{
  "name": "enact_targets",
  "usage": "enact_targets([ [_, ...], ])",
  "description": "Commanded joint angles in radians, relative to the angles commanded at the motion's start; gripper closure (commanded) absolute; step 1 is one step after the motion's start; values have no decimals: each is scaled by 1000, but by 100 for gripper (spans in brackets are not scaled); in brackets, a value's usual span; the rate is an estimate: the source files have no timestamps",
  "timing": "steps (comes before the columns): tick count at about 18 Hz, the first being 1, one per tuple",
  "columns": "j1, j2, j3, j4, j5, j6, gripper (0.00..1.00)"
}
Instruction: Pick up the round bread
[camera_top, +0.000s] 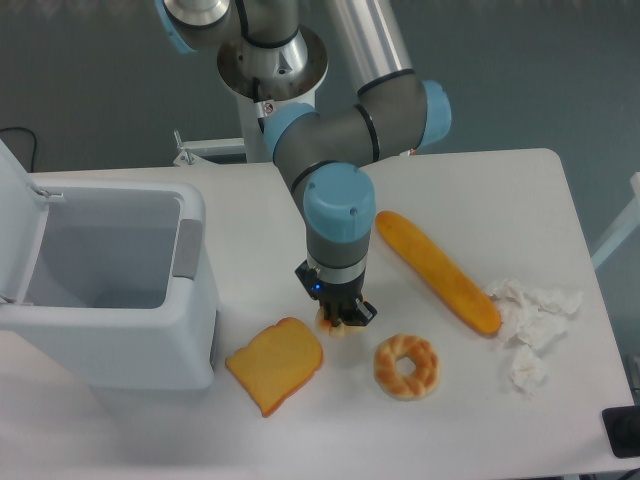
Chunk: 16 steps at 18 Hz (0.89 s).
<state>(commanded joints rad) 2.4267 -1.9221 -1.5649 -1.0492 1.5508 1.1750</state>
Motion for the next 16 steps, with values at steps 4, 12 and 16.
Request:
enact_targets([
  [4,8,5,26,-8,-3,17,94],
  [12,58,98,20,-34,-49,89,91],
  [16,77,129,14,-58,-60,91,91],
])
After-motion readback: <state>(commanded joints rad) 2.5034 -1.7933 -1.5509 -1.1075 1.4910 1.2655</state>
